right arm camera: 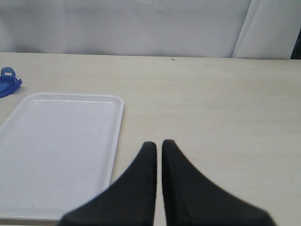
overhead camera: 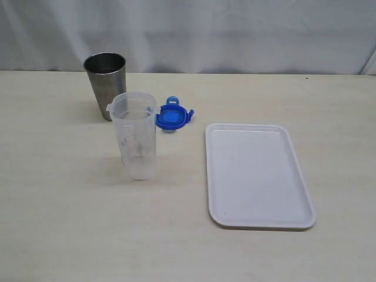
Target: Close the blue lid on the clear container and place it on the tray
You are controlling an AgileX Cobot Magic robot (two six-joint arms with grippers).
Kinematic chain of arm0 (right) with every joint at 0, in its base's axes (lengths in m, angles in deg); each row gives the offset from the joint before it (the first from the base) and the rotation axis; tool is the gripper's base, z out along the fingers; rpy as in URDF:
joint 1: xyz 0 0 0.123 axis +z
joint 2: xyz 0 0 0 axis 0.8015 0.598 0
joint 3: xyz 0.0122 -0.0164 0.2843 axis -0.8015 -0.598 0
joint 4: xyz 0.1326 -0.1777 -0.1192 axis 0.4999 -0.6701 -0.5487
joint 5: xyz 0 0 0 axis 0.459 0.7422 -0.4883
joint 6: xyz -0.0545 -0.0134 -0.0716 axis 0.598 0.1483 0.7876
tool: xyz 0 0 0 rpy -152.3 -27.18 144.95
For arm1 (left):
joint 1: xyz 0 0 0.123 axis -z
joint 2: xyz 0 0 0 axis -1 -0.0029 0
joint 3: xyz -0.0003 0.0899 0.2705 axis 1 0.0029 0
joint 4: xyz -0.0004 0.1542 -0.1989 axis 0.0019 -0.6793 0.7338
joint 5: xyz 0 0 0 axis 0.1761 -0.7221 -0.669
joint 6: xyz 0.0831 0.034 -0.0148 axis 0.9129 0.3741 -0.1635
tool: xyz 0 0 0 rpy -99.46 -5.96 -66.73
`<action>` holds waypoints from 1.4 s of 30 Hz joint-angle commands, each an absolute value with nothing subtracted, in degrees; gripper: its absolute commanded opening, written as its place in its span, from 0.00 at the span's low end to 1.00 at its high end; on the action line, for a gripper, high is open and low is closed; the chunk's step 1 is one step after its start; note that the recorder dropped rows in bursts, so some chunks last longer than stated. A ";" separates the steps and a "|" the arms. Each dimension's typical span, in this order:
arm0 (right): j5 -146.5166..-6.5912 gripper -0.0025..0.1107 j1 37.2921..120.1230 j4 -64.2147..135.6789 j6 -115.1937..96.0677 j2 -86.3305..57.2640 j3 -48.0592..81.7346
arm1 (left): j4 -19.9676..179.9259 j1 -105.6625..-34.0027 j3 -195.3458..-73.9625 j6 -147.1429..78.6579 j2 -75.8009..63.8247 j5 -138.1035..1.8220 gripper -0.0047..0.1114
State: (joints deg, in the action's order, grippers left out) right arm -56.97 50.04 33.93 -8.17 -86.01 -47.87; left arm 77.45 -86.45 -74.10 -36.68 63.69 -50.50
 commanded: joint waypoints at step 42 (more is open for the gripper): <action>-56.98 0.06 50.12 33.97 -8.15 -86.33 -48.06 | 72.15 -86.42 -88.54 -41.26 -18.96 -138.10 0.88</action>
State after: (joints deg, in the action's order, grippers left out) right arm -56.97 50.04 33.93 -8.17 -86.01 -47.87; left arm 71.84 -86.45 -85.59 -42.07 -12.89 -136.29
